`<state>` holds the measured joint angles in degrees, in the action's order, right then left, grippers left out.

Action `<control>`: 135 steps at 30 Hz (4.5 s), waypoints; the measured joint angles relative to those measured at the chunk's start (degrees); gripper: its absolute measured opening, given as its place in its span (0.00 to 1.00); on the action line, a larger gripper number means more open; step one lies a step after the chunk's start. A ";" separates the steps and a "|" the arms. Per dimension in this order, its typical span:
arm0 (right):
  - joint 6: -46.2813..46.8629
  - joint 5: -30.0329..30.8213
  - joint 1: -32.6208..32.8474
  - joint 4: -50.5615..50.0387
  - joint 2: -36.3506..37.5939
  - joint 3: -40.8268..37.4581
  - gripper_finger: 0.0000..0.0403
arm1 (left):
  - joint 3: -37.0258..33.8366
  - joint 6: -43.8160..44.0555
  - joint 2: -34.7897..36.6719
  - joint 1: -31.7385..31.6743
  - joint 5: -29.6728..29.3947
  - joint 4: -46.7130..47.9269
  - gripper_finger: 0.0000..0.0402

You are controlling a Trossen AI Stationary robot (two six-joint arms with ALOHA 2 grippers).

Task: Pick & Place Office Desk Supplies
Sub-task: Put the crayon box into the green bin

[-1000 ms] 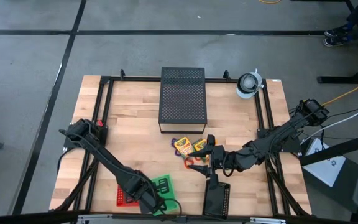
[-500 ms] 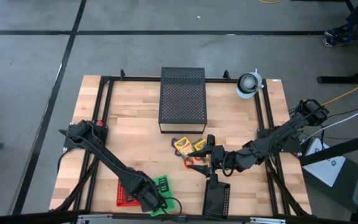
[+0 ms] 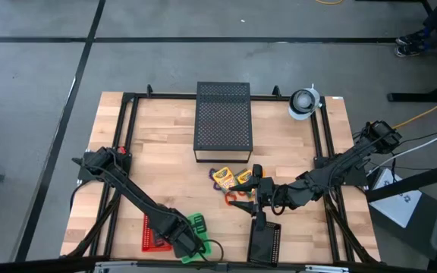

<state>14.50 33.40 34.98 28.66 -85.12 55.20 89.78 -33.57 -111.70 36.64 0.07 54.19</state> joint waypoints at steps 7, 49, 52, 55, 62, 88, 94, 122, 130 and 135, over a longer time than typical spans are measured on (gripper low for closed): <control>0.00 0.01 0.00 -0.04 0.00 0.00 0.49 | 0.31 0.38 0.00 0.44 -2.59 0.56 0.27; -8.64 8.62 7.65 -1.09 -0.04 0.00 0.49 | -23.95 -4.69 18.27 -19.51 -34.94 -37.89 0.30; -6.43 8.62 7.66 -2.85 -0.04 0.00 0.49 | -28.01 -7.59 15.69 -19.63 -37.63 -44.92 0.30; -5.08 8.62 7.66 -3.61 -0.04 0.00 0.49 | -29.59 -3.55 13.38 -19.32 -37.28 -46.84 0.30; -4.48 8.74 7.63 -3.93 -0.02 0.00 0.49 | -30.00 -0.59 9.38 -16.52 -40.43 -48.67 0.38; -2.51 8.59 7.61 -3.97 0.00 0.00 0.49 | -35.06 9.95 7.95 -20.31 -35.55 -51.20 0.53; -2.78 7.95 7.61 -4.04 0.02 0.00 0.49 | -41.33 6.88 7.87 -18.43 -38.30 -61.29 0.52; -4.48 8.20 7.58 -4.45 0.02 0.00 0.49 | -42.97 -2.24 0.74 -17.99 -35.76 -75.50 0.52; -4.26 8.18 7.58 -4.82 0.02 0.00 0.49 | -42.99 0.98 0.70 -17.16 -40.81 -64.05 0.52; -3.16 8.18 7.58 -5.32 0.02 0.00 0.49 | -43.01 1.81 0.68 -17.16 -40.21 -63.78 0.52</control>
<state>11.34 41.58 42.57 23.34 -85.10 55.20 46.76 -31.76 -111.02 19.49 -40.14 -9.59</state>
